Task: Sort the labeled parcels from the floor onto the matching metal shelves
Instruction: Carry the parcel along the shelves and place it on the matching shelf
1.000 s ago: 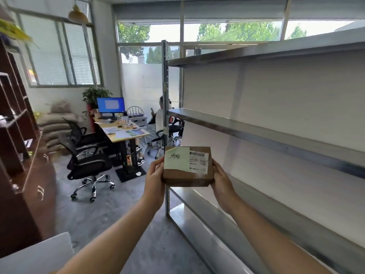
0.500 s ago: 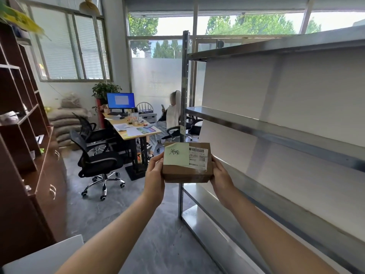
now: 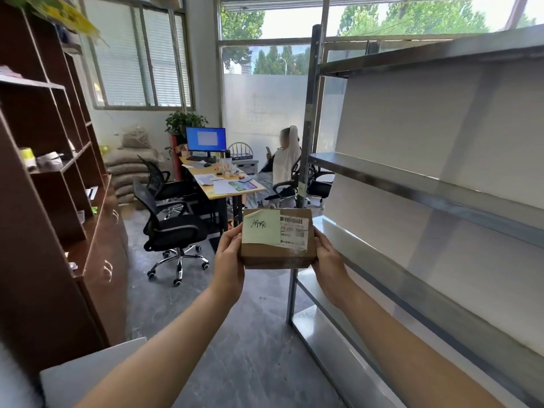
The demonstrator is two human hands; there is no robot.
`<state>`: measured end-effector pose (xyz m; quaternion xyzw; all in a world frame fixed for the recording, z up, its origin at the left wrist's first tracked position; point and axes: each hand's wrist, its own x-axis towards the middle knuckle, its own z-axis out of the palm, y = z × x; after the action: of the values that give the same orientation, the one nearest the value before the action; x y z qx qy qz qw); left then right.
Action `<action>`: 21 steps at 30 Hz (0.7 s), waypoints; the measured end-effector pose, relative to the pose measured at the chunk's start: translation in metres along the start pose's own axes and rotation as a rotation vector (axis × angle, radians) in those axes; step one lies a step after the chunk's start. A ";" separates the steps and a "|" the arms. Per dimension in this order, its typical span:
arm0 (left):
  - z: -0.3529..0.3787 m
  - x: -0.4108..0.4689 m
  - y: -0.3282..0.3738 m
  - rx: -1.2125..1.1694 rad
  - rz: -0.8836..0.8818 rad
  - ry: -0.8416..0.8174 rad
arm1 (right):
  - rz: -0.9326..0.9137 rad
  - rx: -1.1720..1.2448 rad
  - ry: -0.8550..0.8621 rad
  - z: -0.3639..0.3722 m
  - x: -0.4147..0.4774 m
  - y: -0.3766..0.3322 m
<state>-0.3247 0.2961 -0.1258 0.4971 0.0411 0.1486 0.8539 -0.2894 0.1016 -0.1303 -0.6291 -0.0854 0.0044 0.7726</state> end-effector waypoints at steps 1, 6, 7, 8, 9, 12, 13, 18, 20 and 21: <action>-0.005 0.006 0.001 0.003 0.007 0.015 | 0.007 0.006 -0.018 0.005 0.008 0.004; -0.019 0.037 0.012 0.044 0.062 0.085 | 0.030 0.066 -0.103 0.031 0.054 0.016; -0.020 0.044 0.015 0.046 0.073 0.098 | 0.033 0.074 -0.128 0.034 0.064 0.018; -0.022 0.051 0.017 0.048 0.083 0.112 | 0.038 0.076 -0.152 0.039 0.074 0.019; -0.024 0.057 0.019 0.055 0.085 0.122 | 0.045 0.077 -0.168 0.042 0.081 0.019; -0.028 0.082 0.023 0.087 0.089 0.173 | 0.060 0.095 -0.213 0.052 0.109 0.023; -0.027 0.090 0.025 0.087 0.093 0.191 | 0.064 0.101 -0.223 0.055 0.120 0.024; -0.019 0.121 0.027 0.074 0.140 0.255 | 0.095 0.152 -0.292 0.062 0.168 0.024; -0.016 0.132 0.025 0.084 0.147 0.267 | 0.103 0.166 -0.301 0.063 0.184 0.026; -0.014 0.136 0.024 0.089 0.149 0.276 | 0.107 0.173 -0.301 0.063 0.192 0.028</action>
<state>-0.2030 0.3592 -0.1014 0.5110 0.1277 0.2767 0.8038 -0.1061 0.1910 -0.1209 -0.5561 -0.1657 0.1470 0.8011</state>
